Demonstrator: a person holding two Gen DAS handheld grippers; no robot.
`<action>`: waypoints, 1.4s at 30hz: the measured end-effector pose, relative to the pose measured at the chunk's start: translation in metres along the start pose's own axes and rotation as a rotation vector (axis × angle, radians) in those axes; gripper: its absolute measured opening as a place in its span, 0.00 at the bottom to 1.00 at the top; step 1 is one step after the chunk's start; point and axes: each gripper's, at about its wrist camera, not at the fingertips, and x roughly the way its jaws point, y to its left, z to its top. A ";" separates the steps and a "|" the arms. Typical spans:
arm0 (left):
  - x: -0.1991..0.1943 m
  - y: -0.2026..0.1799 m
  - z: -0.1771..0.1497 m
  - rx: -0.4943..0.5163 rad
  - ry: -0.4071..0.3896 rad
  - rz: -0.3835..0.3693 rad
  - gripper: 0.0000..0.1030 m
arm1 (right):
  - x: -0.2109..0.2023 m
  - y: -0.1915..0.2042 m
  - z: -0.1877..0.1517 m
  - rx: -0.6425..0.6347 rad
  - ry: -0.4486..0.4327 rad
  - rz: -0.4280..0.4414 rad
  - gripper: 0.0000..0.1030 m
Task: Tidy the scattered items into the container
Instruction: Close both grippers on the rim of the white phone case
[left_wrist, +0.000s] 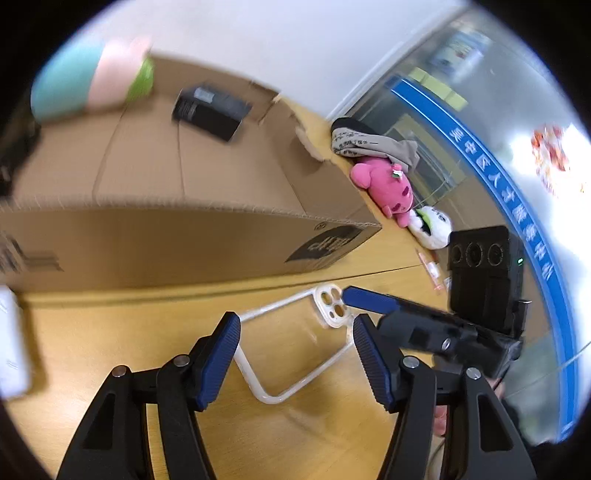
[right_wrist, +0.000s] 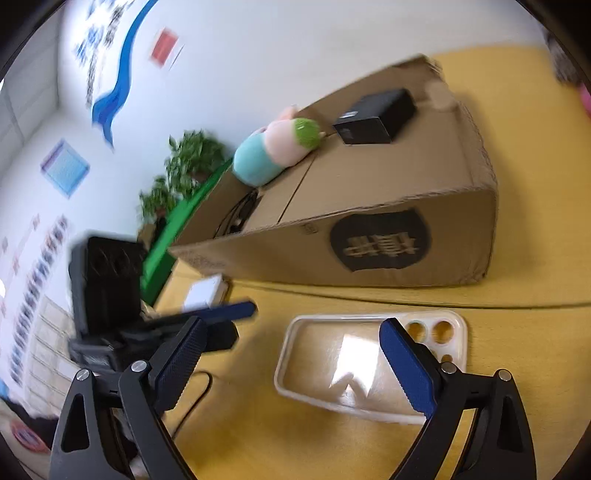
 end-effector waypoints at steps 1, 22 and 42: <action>-0.001 0.001 0.001 0.001 0.005 0.033 0.63 | -0.002 -0.002 -0.001 0.002 0.001 -0.026 0.96; 0.007 0.017 0.016 -0.109 0.020 -0.003 0.69 | -0.015 -0.044 0.004 0.144 -0.050 0.097 0.99; 0.009 0.029 -0.032 -0.082 0.217 0.108 0.67 | -0.025 -0.007 -0.071 0.083 0.052 -0.258 0.92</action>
